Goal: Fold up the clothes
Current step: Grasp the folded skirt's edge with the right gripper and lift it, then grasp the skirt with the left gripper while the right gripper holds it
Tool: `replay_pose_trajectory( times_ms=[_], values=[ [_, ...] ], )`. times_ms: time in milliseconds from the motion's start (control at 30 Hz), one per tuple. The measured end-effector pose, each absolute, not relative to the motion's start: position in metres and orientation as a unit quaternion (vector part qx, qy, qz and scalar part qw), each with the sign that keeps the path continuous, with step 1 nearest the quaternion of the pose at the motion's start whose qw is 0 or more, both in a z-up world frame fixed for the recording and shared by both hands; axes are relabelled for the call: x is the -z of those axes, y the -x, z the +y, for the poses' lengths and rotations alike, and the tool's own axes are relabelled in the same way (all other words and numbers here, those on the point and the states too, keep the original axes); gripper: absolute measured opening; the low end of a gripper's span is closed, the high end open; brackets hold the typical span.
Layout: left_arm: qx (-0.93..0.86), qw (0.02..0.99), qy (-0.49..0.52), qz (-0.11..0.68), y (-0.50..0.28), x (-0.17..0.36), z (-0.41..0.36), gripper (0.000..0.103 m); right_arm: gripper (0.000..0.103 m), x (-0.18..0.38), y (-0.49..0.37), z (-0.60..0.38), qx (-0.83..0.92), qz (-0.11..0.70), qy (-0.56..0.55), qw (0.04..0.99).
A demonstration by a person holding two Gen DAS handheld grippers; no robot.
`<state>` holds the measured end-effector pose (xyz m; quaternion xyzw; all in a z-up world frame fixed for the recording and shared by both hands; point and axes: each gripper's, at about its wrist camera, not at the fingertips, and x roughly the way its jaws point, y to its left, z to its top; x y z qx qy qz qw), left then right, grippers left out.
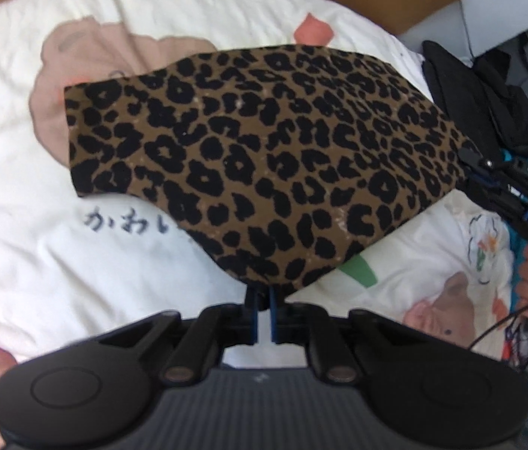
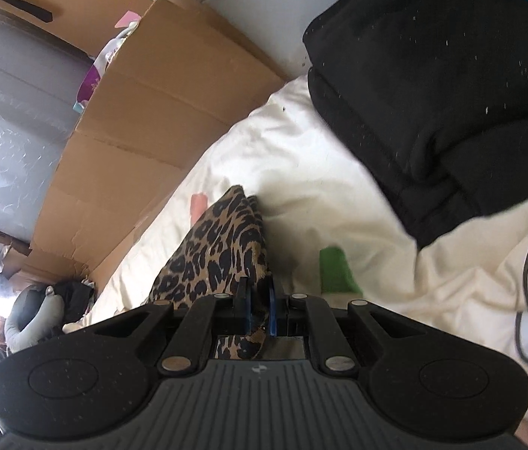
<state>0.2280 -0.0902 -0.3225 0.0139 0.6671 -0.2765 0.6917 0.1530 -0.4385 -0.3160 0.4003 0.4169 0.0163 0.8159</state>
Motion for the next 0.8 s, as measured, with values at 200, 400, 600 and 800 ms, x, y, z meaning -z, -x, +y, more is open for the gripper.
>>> replay_pose_trajectory(
  times_ms=[200,400,600,800],
  values=[
    [0.274,0.675,0.0,0.685,-0.218,0.333,-0.098,0.005,0.007,0.314,-0.165,-0.447,-0.009,0.405,-0.398,0.823],
    [0.274,0.671,0.01,0.689,-0.203,0.332,-0.1,0.005,0.007,0.311,-0.172,-0.454,-0.005,0.39,-0.395,0.832],
    [0.278,0.673,0.02,0.685,-0.186,0.328,-0.101,0.005,0.008,0.304,-0.181,-0.458,0.001,0.383,-0.384,0.84],
    [0.298,0.66,0.028,0.689,-0.175,0.325,-0.108,0.005,0.007,0.304,-0.188,-0.468,0.032,0.381,-0.386,0.84]
  ],
)
